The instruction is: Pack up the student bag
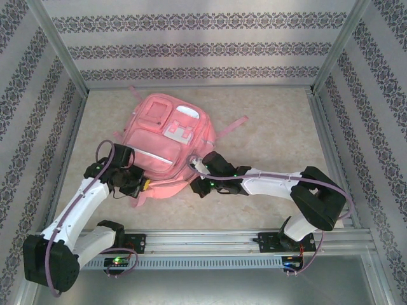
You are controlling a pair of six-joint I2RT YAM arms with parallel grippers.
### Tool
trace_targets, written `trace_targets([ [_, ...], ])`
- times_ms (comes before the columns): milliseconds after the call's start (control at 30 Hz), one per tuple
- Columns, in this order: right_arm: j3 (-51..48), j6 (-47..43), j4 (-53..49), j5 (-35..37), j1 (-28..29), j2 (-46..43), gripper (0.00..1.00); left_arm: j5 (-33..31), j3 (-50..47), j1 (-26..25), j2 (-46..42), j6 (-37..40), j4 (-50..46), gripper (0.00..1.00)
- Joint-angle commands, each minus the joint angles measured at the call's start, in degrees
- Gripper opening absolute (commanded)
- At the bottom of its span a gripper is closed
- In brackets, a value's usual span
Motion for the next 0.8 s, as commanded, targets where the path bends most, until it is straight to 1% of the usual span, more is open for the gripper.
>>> trace_targets([
  [0,2.52,-0.33,0.80,-1.98,0.52,2.69,0.00,-0.48,3.98,3.38,1.44,10.21,-5.81,0.08],
  [133,6.59,0.84,1.14,-2.50,2.54,6.38,0.00,-2.02,6.85,6.26,4.11,15.88,-7.90,0.13],
  [167,7.56,1.32,1.23,-2.70,2.99,7.27,0.00,-2.43,7.72,6.48,4.61,16.48,-8.40,0.16],
  [267,9.42,2.67,1.17,-2.68,3.56,8.99,0.00,-0.75,8.44,6.42,4.89,15.81,-8.42,0.35],
  [300,9.64,3.08,1.35,-2.62,3.56,9.19,0.00,0.10,8.19,6.33,4.62,15.30,-8.44,0.39],
  [367,9.81,3.18,1.45,-2.45,3.55,9.40,0.00,1.37,7.93,5.67,3.88,14.16,-8.34,0.44],
  [433,9.74,3.04,1.27,-2.19,3.56,9.48,0.00,1.62,8.09,3.28,3.03,12.53,-7.97,0.50],
  [500,9.70,3.16,1.35,-1.98,3.55,9.49,0.00,1.12,8.42,-0.24,2.84,9.89,-7.77,0.53],
  [633,9.57,3.80,1.87,-1.96,3.56,9.80,0.00,-0.04,7.32,-6.12,2.86,3.12,-4.36,0.55],
  [700,9.44,3.91,1.92,-1.91,3.56,9.85,0.00,0.37,6.55,-7.63,3.62,0.34,-2.81,0.55],
  [767,9.29,3.94,1.93,-1.83,3.47,9.69,0.00,0.13,6.72,-8.26,4.20,-0.82,-3.27,0.56],
])
